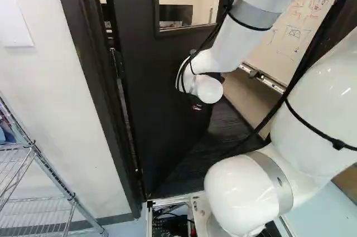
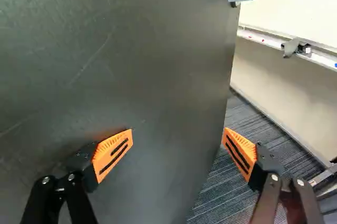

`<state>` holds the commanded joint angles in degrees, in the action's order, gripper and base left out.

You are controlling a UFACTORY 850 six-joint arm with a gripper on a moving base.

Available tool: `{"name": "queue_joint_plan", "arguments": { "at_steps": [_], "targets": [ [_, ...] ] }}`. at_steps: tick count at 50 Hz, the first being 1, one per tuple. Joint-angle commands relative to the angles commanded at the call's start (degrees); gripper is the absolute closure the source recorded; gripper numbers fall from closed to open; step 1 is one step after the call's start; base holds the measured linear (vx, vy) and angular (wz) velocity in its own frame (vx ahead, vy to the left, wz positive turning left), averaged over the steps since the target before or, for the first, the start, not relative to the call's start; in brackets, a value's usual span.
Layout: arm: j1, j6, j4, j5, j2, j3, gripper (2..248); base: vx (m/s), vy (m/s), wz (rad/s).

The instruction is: Open the door and move inside

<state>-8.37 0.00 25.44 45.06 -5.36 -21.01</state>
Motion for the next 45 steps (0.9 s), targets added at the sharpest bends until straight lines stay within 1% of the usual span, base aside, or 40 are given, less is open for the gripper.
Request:
{"name": "queue_joint_plan", "arguments": {
  "at_steps": [45],
  "targets": [
    [-5.5, 0.0, 0.0, 0.0, 6.9, -6.8, 3, 0.0, 0.0, 0.0]
  ]
}}
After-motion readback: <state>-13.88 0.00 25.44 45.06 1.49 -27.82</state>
